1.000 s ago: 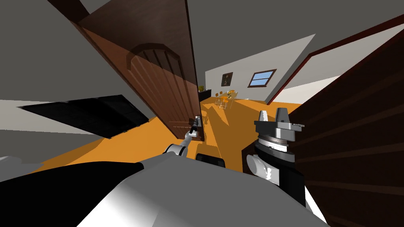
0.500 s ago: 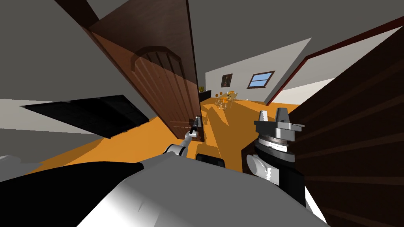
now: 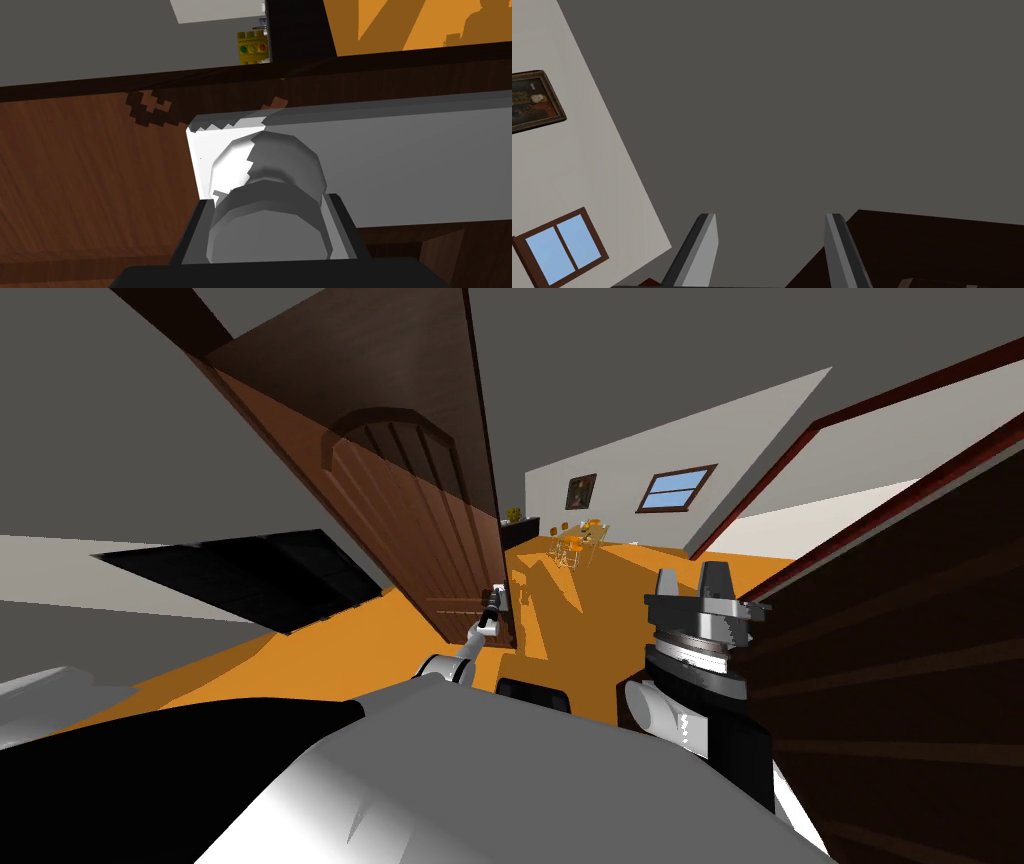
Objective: Push the door open
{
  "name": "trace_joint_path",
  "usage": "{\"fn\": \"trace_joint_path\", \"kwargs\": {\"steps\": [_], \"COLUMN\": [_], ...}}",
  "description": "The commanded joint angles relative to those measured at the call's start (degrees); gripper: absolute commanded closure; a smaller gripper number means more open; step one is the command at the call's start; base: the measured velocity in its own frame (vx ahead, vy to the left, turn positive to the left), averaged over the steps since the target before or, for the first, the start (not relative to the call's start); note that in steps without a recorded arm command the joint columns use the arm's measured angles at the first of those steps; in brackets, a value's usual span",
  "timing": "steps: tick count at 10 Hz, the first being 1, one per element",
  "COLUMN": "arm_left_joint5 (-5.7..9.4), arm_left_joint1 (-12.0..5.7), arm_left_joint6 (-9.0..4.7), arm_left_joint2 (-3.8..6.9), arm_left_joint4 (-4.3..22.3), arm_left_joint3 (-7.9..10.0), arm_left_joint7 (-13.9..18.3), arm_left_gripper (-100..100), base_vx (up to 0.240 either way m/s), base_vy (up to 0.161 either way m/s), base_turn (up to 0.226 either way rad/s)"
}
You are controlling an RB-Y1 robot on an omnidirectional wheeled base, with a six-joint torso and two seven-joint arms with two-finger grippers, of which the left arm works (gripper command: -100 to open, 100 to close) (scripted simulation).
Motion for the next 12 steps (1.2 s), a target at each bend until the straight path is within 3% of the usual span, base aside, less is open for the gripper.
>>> {"fn": "trace_joint_path", "kwargs": {"steps": [1, 7, 8, 12], "arm_left_joint5": [0.42, 1.57, 1.46, 2.27], "arm_left_joint1": [-0.69, -1.29, -1.30, -1.17], "arm_left_joint6": [-0.06, 0.14, -0.08, -0.13], "arm_left_joint2": [0.57, -0.33, -0.10, 1.27], "arm_left_joint4": [0.06, 0.43, 0.97, 0.89], "arm_left_joint3": [1.22, 4.47, 4.20, 6.38], "arm_left_joint7": [-0.68, -2.92, -2.74, -3.42], "arm_left_gripper": [100, 100, 100, 100], "base_vx": [0.209, 0.183, 0.068, 0.150], "base_vy": [-0.112, -0.109, -0.039, -0.074], "base_turn": [0.115, 0.109, 0.037, 0.051]}}
